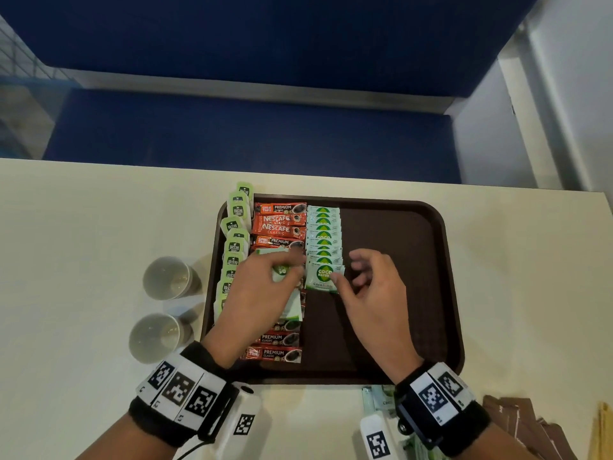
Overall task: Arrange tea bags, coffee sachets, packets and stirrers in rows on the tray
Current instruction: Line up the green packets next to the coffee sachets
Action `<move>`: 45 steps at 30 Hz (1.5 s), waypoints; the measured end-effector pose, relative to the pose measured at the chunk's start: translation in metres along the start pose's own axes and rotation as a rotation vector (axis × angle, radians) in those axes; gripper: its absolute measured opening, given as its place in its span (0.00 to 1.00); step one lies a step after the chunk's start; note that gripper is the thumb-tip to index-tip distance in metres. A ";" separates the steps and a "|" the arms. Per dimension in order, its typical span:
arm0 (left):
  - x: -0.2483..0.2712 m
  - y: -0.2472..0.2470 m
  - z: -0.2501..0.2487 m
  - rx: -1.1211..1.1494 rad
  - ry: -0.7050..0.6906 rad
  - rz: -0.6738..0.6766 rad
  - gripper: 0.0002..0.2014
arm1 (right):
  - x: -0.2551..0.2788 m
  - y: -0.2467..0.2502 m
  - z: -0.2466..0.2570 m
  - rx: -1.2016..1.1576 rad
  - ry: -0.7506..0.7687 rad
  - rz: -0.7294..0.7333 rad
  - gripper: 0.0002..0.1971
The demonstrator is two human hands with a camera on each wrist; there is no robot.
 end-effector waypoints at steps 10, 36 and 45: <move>0.007 0.000 -0.019 0.383 -0.039 0.057 0.19 | 0.013 -0.010 0.034 -0.608 -0.430 0.483 0.16; 0.012 -0.002 0.001 -0.283 -0.031 -0.020 0.02 | 0.003 0.002 -0.029 0.074 -0.259 0.282 0.05; 0.014 -0.018 -0.005 -0.506 -0.113 0.001 0.10 | 0.002 0.000 -0.022 0.042 -0.190 0.164 0.09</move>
Point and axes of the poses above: each hand's wrist, its own x-axis away from the middle knuckle, its own y-axis out of the back of the hand, z = x × y, the point moved 6 cm from there along -x, towards the middle knuckle, and after that the axes turned 1 degree about y, right-handed, at the moved point
